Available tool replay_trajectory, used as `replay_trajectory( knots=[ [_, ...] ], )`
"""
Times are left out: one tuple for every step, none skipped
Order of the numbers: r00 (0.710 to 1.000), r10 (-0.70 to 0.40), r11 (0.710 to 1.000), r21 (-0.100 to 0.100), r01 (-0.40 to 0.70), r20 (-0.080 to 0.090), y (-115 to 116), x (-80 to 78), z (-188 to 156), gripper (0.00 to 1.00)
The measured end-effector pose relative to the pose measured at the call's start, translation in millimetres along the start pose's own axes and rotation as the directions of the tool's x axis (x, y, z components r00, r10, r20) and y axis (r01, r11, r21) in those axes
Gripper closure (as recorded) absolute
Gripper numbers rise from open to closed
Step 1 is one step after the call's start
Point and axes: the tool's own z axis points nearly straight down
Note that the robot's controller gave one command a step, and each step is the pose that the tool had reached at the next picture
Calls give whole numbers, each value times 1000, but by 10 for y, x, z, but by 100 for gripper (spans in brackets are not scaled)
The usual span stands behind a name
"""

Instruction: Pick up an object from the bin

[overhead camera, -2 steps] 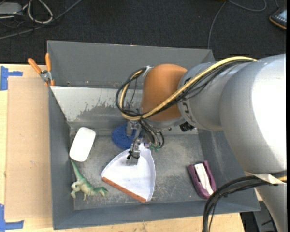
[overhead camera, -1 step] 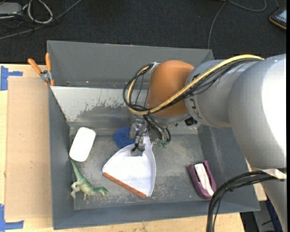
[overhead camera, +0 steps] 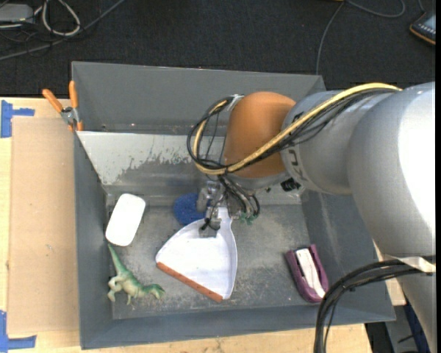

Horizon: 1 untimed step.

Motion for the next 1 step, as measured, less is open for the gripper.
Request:
replay_trajectory(
  knots=[
    [1000,0,1000,1,0,-3,-2,6,-151,100]
  ],
)
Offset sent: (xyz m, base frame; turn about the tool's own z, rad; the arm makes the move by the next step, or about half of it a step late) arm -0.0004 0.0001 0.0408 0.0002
